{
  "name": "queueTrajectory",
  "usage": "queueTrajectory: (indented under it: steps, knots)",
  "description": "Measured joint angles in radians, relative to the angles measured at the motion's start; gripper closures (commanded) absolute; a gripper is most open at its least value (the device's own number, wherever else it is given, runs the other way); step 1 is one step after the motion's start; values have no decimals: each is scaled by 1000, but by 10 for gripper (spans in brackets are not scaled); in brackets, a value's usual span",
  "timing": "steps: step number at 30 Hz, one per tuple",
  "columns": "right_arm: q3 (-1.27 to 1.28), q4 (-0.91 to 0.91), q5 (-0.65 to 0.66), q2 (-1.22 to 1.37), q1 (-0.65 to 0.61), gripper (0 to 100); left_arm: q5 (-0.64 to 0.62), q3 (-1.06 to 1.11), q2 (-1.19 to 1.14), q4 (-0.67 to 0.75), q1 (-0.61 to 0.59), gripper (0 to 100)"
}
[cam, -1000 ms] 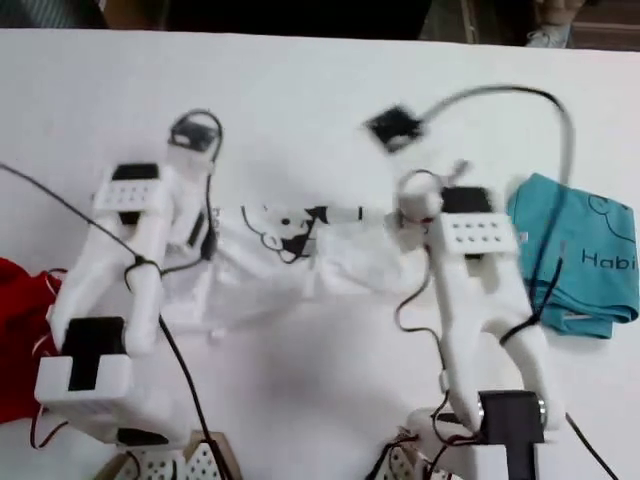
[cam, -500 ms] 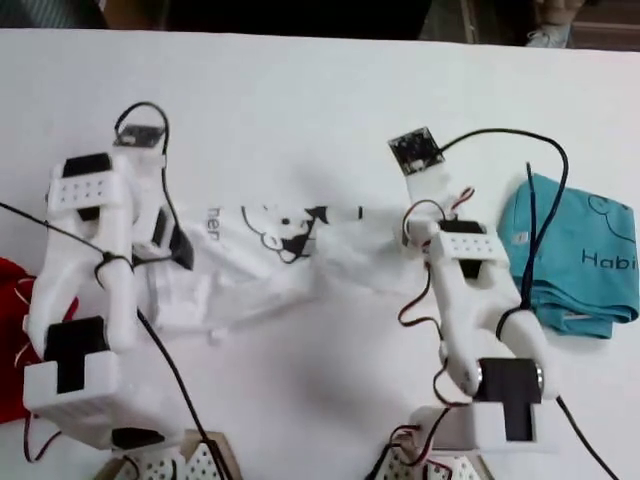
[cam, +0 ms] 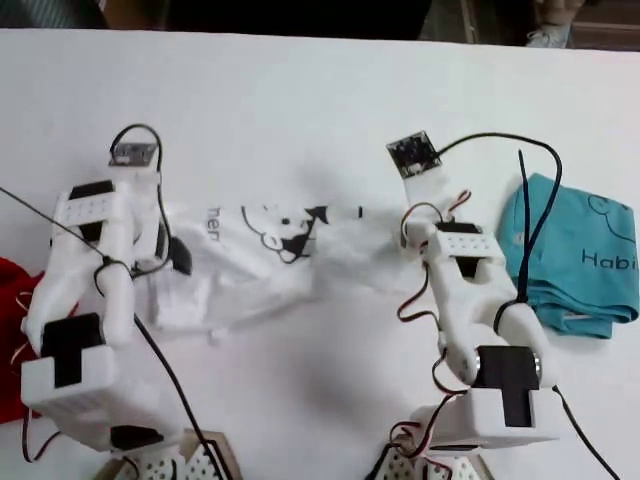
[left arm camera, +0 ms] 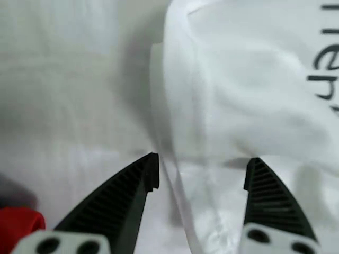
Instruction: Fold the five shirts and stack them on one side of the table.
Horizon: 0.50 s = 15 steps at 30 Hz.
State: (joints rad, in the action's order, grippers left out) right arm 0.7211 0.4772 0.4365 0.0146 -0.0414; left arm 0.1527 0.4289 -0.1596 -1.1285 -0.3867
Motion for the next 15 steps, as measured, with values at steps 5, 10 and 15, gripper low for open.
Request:
queueTrajectory:
  steps: [5, 10, 15]
  knots:
    - [0, 0, 0, 0, 0, 830, -3, -157, -183, -120, -28, 717]
    - [0, 0, 0, 0, 0, 830, -5, -420, -407, -313, -25, 723]
    - [0, 0, 0, 0, 0, 830, -5, -623, -542, -456, 6, 899]
